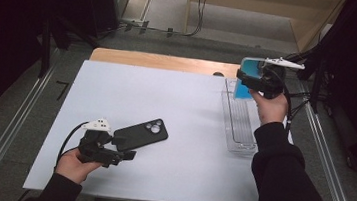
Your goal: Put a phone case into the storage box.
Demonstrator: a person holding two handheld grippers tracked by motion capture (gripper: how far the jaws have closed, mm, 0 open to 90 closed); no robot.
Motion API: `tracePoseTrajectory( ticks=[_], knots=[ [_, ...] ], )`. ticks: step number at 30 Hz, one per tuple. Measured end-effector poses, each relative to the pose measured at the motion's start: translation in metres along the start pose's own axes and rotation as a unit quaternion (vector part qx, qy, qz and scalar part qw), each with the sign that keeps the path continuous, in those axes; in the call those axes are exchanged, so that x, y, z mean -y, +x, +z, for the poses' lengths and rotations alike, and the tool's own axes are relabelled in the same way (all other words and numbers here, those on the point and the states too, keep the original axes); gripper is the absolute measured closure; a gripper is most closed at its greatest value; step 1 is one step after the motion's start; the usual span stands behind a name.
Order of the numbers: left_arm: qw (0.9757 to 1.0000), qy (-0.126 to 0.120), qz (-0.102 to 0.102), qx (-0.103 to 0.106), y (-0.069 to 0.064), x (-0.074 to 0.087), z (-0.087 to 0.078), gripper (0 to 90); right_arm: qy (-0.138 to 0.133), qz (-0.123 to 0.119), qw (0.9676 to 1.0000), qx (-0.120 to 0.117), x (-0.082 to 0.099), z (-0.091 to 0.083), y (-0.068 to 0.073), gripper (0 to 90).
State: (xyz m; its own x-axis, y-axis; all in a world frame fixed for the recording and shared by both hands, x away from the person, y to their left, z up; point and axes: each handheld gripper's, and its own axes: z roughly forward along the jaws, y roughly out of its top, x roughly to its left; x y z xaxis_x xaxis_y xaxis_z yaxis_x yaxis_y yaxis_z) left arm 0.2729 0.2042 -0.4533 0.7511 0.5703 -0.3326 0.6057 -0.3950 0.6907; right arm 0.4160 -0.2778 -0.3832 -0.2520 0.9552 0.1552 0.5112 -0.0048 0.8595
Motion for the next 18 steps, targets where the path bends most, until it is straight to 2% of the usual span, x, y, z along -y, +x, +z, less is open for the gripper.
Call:
tracePoseTrajectory(
  ticks=[6, 12, 15, 18],
  knots=[
    [1.0000, 0.000, 0.005, 0.000, -0.001, 0.000, 0.001, 27.3, 0.003, 0.012, 0.9999, 0.000, -0.002, 0.026, -0.009, 16.4],
    [1.0000, 0.001, 0.006, 0.005, -0.002, 0.000, 0.002, 27.3, 0.005, 0.025, 0.9996, 0.012, 0.002, 0.046, -0.017, 16.4],
    [1.0000, 0.004, 0.003, 0.008, -0.002, 0.001, 0.003, 27.3, 0.022, 0.038, 0.9990, 0.013, 0.007, 0.056, -0.019, 16.3],
    [0.9999, 0.004, 0.005, 0.012, -0.002, 0.001, 0.003, 27.3, 0.039, 0.028, 0.9986, 0.024, 0.013, 0.067, -0.018, 16.2]
  ],
)
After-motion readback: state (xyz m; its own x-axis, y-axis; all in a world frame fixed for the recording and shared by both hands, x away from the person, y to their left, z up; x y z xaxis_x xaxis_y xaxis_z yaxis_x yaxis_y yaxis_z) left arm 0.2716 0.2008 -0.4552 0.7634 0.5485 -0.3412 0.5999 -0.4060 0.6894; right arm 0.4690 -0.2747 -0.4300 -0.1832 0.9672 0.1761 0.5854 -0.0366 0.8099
